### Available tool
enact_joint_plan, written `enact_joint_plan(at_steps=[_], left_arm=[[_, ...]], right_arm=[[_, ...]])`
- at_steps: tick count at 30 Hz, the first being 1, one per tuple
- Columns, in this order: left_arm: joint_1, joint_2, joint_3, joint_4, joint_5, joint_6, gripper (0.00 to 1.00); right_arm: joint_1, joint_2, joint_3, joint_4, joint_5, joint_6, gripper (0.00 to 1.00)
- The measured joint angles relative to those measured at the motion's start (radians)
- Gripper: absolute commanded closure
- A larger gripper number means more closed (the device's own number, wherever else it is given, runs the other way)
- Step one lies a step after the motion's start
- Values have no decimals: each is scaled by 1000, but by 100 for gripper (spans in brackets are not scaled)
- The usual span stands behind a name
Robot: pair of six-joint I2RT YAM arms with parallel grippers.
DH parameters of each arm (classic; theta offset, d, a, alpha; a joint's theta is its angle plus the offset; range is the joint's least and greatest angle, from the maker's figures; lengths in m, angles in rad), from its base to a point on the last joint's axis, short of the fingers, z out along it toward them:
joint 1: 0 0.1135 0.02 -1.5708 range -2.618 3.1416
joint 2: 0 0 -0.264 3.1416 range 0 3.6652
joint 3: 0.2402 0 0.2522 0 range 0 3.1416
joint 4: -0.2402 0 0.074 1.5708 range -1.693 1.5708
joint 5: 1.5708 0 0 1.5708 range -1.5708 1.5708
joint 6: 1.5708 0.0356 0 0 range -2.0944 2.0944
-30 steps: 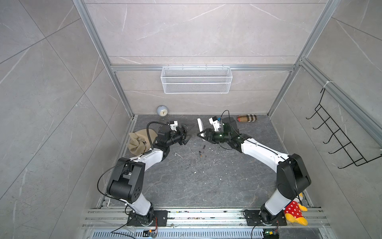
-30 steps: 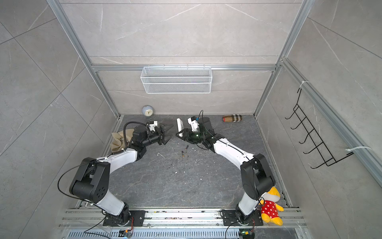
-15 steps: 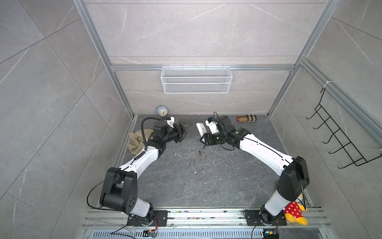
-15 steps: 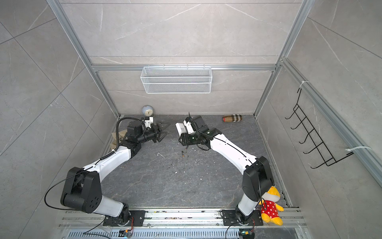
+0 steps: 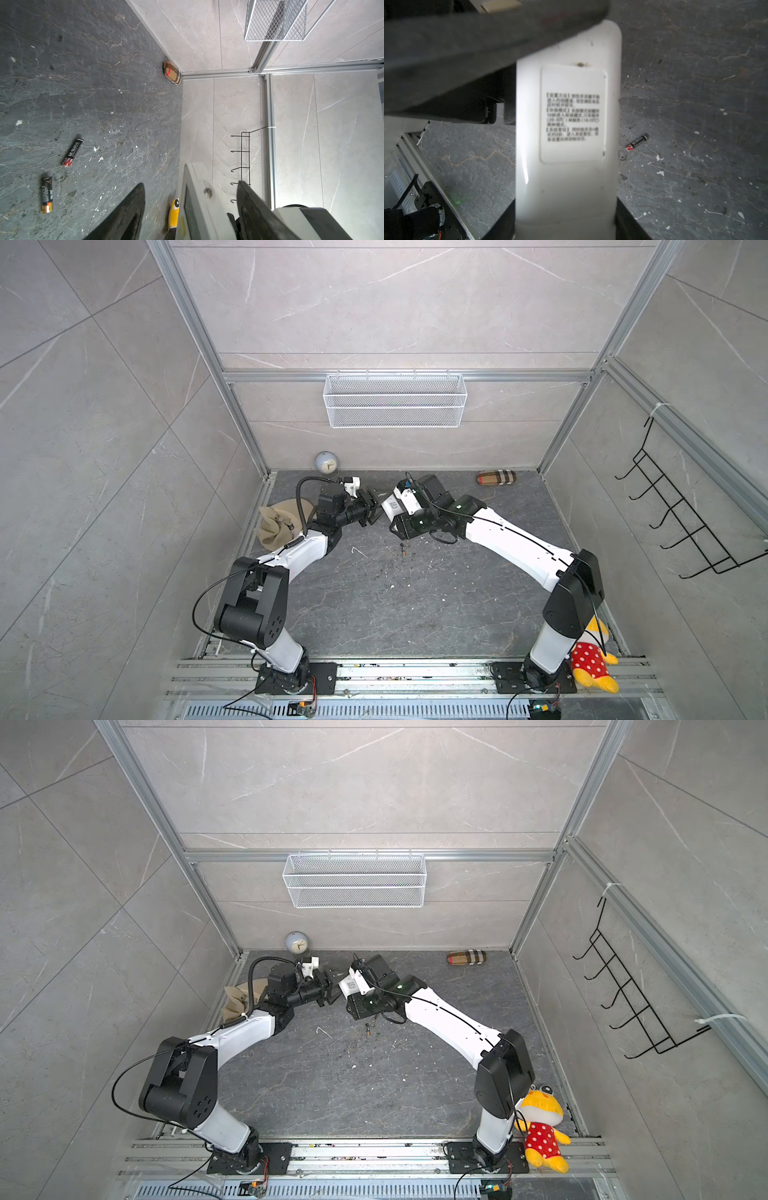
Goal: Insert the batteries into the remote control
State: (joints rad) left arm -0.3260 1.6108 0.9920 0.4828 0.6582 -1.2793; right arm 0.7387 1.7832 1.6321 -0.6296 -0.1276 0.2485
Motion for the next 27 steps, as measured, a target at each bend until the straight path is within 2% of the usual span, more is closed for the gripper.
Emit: enact_joint_plan(at_steps=[5, 11, 19, 27], left_arm=[[-2, 0, 0, 19, 2, -14, 49], [-2, 0, -1, 16, 2, -16, 56], [-2, 0, -1, -17, 2, 1, 60], [-2, 0, -1, -17, 1, 5, 77]], right_arm=[[23, 35, 57, -25, 27, -21, 43], [30, 62, 96, -56, 73, -32, 43], [30, 76, 116, -78, 106, -32, 43], [30, 76, 116, -79, 106, -32, 41]])
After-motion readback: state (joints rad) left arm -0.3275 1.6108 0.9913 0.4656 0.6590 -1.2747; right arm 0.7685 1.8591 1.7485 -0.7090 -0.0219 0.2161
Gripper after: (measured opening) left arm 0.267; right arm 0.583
